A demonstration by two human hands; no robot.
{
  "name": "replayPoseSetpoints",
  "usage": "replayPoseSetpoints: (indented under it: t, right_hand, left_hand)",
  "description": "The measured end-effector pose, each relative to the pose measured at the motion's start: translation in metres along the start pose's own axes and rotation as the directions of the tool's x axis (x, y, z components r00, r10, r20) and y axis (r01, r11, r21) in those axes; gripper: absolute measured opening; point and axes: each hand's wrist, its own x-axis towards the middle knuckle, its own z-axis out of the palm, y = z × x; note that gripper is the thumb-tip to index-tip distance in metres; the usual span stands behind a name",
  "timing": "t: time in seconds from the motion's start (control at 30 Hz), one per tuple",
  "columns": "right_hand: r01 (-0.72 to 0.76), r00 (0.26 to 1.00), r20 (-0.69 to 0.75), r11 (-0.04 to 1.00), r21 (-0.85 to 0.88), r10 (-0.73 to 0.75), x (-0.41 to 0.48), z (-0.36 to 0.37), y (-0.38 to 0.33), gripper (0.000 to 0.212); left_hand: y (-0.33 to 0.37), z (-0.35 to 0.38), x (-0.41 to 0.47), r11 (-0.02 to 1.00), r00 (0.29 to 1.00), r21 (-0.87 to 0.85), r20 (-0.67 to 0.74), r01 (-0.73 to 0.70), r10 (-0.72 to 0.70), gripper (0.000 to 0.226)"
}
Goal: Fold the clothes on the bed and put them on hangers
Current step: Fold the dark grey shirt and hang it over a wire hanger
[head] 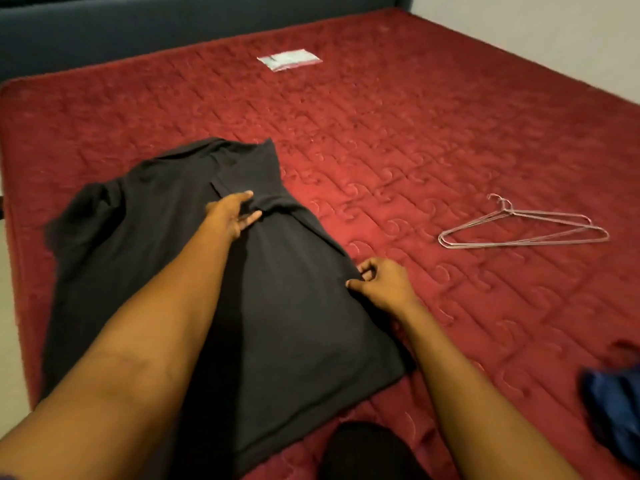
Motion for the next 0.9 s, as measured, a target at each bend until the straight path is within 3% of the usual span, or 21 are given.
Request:
replayPoseSetpoints:
  t: [0.2, 0.33, 0.43, 0.53, 0.8, 0.9]
  right_hand:
    - [0.05, 0.994, 0.104, 0.985, -0.168, -0.033, -0.04, -0.016, 0.017, 0.047]
    - [0.245, 0.969, 0.039, 0.952, -0.181, -0.242, -0.064, -0.011, 0.0, 0.026]
    - [0.422, 0.904, 0.019, 0.883, -0.206, -0.427, -0.086, -0.003, -0.025, 0.036]
    - [0.55, 0.835, 0.131, 0.799, -0.245, -0.535, -0.103, 0.009, -0.042, 0.045]
    - [0.679, 0.714, 0.499, 0.66, -0.323, -0.491, -0.118, 0.043, -0.044, 0.051]
    - [0.651, 0.737, 0.49, 0.685, -0.328, -0.465, -0.101, 0.04, -0.04, 0.037]
  left_hand:
    - [0.006, 0.01, -0.001, 0.999, 0.999, 0.016, -0.017, -0.039, 0.04, 0.047]
    - [0.017, 0.015, -0.003, 0.991, 0.989, -0.041, -0.069, -0.131, 0.128, 0.047]
    - [0.036, 0.01, -0.008, 0.971, 0.968, -0.081, -0.127, -0.225, 0.214, 0.026]
    - [0.052, 0.0, -0.005, 0.954, 0.948, -0.111, -0.195, -0.277, 0.252, 0.025]
    - [0.044, -0.05, -0.002, 0.966, 0.915, 0.008, -0.318, -0.259, 0.248, 0.024]
    - [0.042, -0.067, -0.001, 0.979, 0.918, 0.064, -0.339, -0.194, 0.204, 0.024]
